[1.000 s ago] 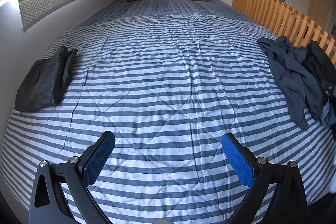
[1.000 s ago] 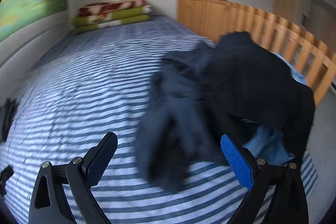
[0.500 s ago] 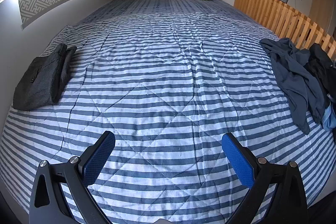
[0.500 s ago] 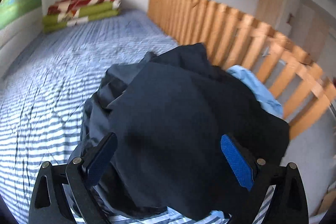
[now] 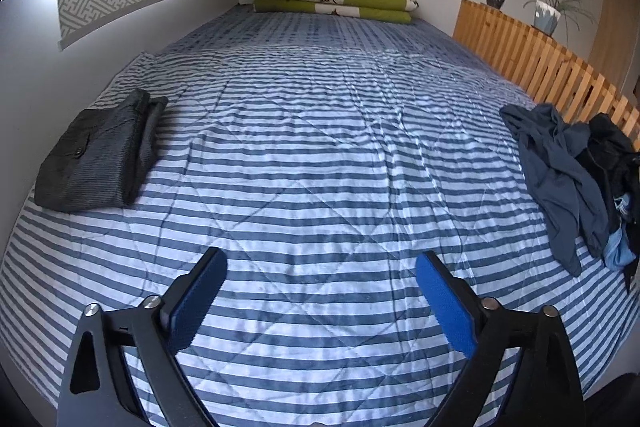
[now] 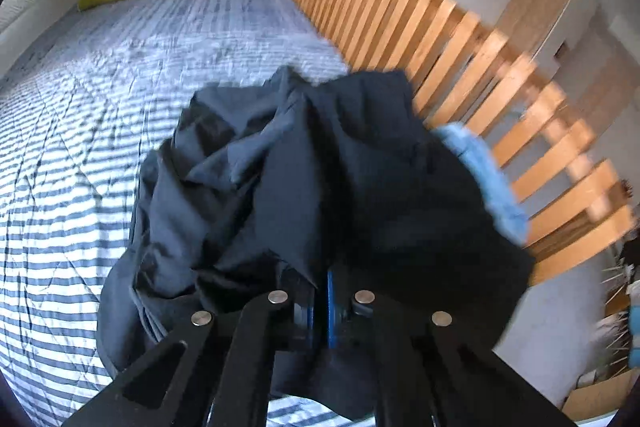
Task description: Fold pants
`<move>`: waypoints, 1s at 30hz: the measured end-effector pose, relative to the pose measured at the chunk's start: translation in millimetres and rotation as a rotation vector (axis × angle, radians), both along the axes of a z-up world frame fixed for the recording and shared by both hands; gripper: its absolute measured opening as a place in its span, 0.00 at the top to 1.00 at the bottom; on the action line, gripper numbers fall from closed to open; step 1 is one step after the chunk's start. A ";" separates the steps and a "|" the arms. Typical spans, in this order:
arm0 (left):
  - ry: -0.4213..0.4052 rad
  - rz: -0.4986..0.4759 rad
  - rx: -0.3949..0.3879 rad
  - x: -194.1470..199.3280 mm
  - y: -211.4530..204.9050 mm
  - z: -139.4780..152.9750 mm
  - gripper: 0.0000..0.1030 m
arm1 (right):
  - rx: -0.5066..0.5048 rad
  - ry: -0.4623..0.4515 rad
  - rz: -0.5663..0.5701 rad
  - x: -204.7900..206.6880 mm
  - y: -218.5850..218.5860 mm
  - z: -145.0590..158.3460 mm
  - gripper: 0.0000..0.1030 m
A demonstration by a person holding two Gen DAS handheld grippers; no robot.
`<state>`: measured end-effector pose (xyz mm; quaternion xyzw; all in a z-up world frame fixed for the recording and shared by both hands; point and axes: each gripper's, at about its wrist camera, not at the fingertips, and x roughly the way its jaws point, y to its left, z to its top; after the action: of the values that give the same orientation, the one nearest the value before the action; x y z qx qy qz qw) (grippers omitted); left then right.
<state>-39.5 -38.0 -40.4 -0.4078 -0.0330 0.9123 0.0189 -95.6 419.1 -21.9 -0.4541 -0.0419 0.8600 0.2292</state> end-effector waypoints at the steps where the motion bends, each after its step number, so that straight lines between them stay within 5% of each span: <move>1: 0.008 0.005 0.004 2.2 -3.6 2.8 0.08 | -0.015 0.024 0.008 7.2 -3.4 13.3 0.97; 7: 0.059 0.043 0.031 12.1 -28.2 24.5 0.08 | -0.018 0.125 0.089 28.9 -49.4 79.2 0.97; 12: 0.106 0.094 0.059 20.7 -55.4 43.2 0.08 | -0.003 0.206 0.273 38.6 -138.4 127.1 0.97; 19: 0.151 0.189 0.082 33.3 -104.3 62.4 0.08 | -0.111 0.298 0.573 60.3 -270.7 178.7 0.97; 22: 0.167 0.246 0.082 39.9 -131.1 68.0 0.08 | -0.205 0.232 0.676 52.5 -318.6 169.8 0.93; 24: 0.163 0.270 0.087 43.2 -146.8 70.0 0.08 | -0.258 0.126 0.747 42.8 -344.5 147.8 0.76; 26: 0.170 0.299 0.097 49.1 -159.8 71.2 0.08 | -0.248 0.117 0.751 43.2 -356.3 128.8 0.57; 30: 0.146 0.239 0.100 56.3 -163.3 66.9 0.08 | -0.248 0.057 0.731 41.1 -352.0 87.7 0.54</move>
<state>16.9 -201.3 26.5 -0.3319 -0.1252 0.9325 -0.0675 -54.6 67.1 65.9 -0.4092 -0.0903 0.8958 -0.1479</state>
